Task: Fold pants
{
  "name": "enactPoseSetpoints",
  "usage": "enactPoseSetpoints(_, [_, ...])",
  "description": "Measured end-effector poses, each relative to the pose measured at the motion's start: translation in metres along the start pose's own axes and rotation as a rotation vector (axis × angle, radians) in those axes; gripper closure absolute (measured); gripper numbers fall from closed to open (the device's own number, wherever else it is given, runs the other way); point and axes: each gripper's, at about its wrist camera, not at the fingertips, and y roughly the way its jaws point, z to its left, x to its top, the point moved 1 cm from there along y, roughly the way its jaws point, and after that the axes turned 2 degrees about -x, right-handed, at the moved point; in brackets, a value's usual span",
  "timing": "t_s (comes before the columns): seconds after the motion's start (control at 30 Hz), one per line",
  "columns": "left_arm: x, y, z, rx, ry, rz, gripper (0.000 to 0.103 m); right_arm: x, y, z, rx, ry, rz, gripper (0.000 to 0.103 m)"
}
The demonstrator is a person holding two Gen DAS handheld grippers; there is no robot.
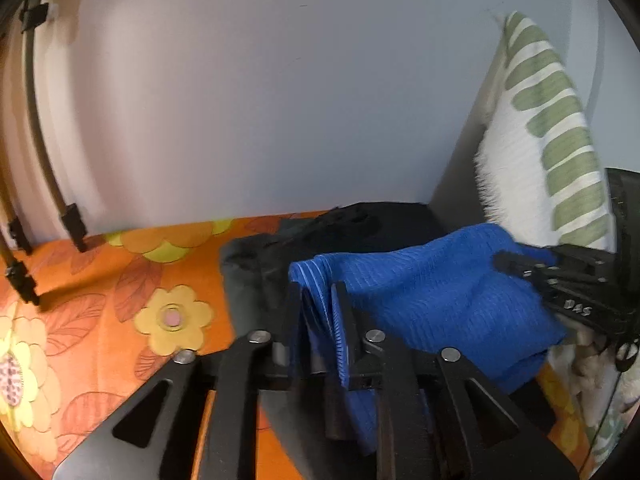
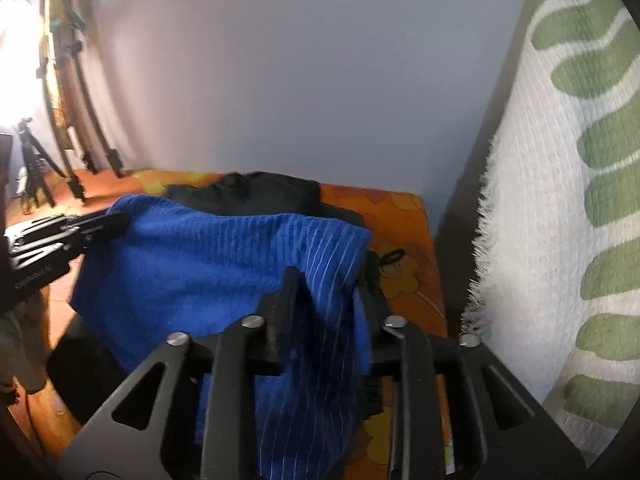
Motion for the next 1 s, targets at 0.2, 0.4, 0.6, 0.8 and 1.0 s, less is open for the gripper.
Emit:
enactPoseSetpoints(0.2, [-0.005, 0.001, 0.018, 0.053, -0.018, 0.018, 0.086, -0.004, -0.005, -0.009, -0.041, 0.032, -0.008, 0.064])
enactPoseSetpoints(0.4, [-0.005, -0.012, 0.022, 0.069, 0.001, 0.007, 0.086, -0.004, -0.019, -0.010, -0.082, 0.033, -0.020, 0.061])
enactPoseSetpoints(0.6, [-0.002, -0.047, 0.017, 0.044, 0.028, -0.022, 0.086, -0.010, -0.049, -0.013, -0.109, 0.092, -0.047, 0.061])
enactPoseSetpoints(0.8, [-0.004, -0.087, 0.006, 0.014, 0.048, -0.046, 0.066, -0.011, -0.092, -0.003, -0.119, 0.109, -0.107, 0.060])
enactPoseSetpoints(1.0, [-0.004, -0.139, -0.003, -0.020, 0.051, -0.079, 0.048, -0.011, -0.154, 0.018, -0.082, 0.152, -0.179, 0.039])
